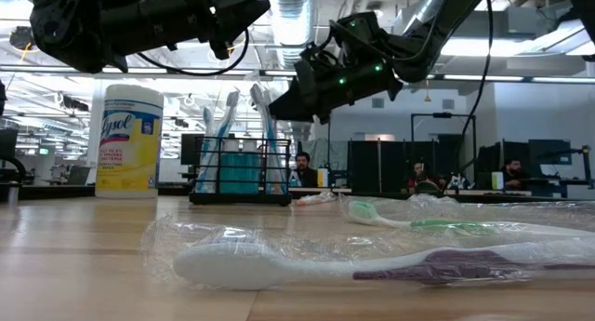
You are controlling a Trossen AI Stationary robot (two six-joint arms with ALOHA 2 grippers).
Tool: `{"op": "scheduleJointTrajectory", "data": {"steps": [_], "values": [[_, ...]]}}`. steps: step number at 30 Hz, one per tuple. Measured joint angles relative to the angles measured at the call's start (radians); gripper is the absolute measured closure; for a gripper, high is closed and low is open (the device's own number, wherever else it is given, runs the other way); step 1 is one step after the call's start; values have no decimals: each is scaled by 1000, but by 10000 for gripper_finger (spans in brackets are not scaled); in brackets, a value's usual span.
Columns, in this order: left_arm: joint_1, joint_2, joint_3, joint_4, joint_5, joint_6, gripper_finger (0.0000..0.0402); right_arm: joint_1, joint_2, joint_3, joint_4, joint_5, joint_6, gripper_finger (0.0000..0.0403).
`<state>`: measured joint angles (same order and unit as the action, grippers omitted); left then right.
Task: Pick & Place toothbrushing station
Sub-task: Put the right orange toothbrush into the mesh organizer, then put the top green toothbrush into the mesh organizer
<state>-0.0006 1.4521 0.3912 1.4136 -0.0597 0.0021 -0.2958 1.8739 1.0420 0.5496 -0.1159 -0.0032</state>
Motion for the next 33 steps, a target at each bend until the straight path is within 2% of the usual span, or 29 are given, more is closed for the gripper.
{"op": "scheduleJointTrajectory", "data": {"steps": [9,17,28,33], "values": [[0,0,0,-1,3,0,256,-2,-40,2,-74,0,-13,246],[0,0,0,-1,3,0,256,-3,-171,1,-302,2,-53,252],[0,0,0,-3,-2,0,256,-8,-321,0,-773,5,-101,262],[0,0,0,-3,-2,0,256,-15,-372,0,-910,5,-105,259]]}}
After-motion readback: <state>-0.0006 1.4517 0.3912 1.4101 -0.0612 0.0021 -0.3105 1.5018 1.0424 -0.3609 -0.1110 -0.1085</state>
